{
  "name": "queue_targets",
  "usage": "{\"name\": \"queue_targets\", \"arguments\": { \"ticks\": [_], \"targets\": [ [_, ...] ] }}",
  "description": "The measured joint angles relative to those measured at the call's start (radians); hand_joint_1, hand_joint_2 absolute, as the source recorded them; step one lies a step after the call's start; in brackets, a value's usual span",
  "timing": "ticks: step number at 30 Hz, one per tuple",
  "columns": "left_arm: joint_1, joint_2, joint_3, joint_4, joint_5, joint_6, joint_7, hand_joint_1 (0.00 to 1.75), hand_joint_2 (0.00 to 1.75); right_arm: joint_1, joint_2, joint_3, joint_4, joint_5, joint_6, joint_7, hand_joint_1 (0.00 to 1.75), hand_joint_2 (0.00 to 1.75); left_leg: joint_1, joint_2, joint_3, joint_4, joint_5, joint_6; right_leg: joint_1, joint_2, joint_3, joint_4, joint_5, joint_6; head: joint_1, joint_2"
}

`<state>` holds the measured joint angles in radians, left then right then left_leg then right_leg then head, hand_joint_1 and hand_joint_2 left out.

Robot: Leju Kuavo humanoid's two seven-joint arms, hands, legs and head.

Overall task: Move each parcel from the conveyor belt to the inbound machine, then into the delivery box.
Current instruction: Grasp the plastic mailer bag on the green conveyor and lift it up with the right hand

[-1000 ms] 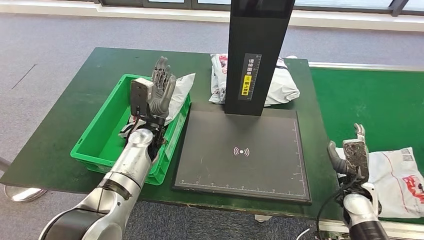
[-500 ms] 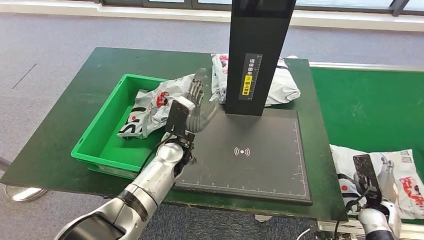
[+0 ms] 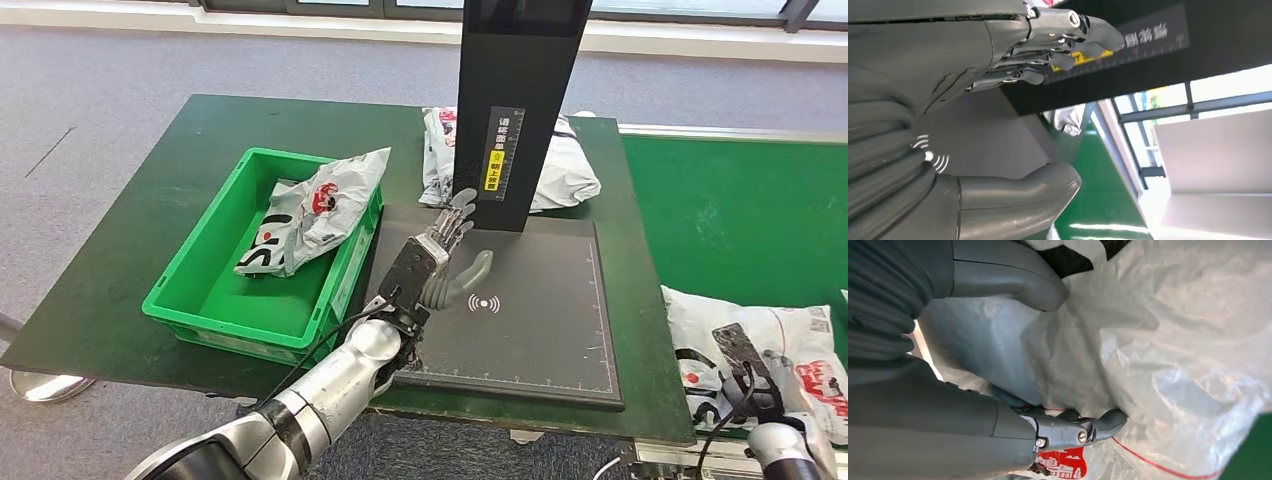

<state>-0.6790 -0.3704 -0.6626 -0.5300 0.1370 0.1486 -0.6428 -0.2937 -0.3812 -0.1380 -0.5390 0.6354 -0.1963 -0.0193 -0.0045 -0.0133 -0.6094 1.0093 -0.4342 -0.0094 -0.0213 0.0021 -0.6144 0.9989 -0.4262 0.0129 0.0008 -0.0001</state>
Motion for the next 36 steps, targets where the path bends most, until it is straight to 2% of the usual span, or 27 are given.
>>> {"name": "queue_targets", "arguments": {
  "ticks": [5, 14, 23, 30, 33, 36],
  "targets": [
    [-0.004, 0.000, -0.040, 0.016, 0.038, -0.014, 0.014, 0.00, 1.75, -0.058, -0.036, 0.023, 0.044, 0.099, 0.170, 0.030, 1.75, 1.75, 0.000, 0.001, 0.001, 0.000, 0.000, 0.001, 0.000, 0.000, 0.000, 0.000, 0.001, 0.001, 0.000, 0.000],
    [-0.007, 0.003, -0.049, 0.050, 0.062, -0.043, 0.004, 0.00, 1.75, -0.126, -0.057, 0.085, 0.073, 0.169, 0.227, 0.004, 1.75, 1.75, 0.000, 0.002, 0.001, 0.000, 0.000, 0.001, 0.000, 0.001, 0.001, 0.000, 0.001, 0.001, 0.000, 0.000],
    [-0.002, 0.035, -0.038, 0.075, 0.055, -0.015, -0.035, 0.00, 1.75, -0.171, -0.012, 0.147, 0.067, 0.123, 0.084, -0.083, 1.75, 1.75, 0.000, 0.000, 0.000, 0.000, 0.001, 0.000, 0.000, 0.000, 0.001, 0.001, 0.001, 0.001, 0.000, 0.000],
    [0.000, 0.045, -0.020, 0.079, 0.042, -0.001, -0.036, 0.00, 1.75, -0.178, 0.006, 0.171, 0.058, 0.089, 0.048, -0.111, 1.75, 1.75, 0.000, 0.000, -0.001, 0.000, 0.001, 0.000, 0.000, 0.000, 0.001, 0.001, 0.001, 0.001, 0.000, 0.000],
    [0.001, 0.050, -0.002, 0.082, 0.035, 0.057, -0.038, 0.00, 1.75, -0.174, 0.024, 0.172, 0.016, -0.006, -0.052, -0.200, 1.75, 1.75, 0.000, 0.001, -0.001, 0.000, 0.001, 0.000, 0.000, 0.001, 0.000, 0.001, 0.001, 0.001, 0.000, 0.000],
    [0.001, 0.055, 0.031, 0.083, 0.013, 0.093, -0.050, 0.00, 1.75, -0.148, 0.050, 0.175, -0.102, -0.162, -0.132, -0.252, 1.75, 1.75, 0.001, 0.001, 0.000, 0.000, 0.002, -0.001, 0.001, 0.001, -0.001, 0.002, 0.001, 0.000, 0.000, 0.000]
  ]
}}
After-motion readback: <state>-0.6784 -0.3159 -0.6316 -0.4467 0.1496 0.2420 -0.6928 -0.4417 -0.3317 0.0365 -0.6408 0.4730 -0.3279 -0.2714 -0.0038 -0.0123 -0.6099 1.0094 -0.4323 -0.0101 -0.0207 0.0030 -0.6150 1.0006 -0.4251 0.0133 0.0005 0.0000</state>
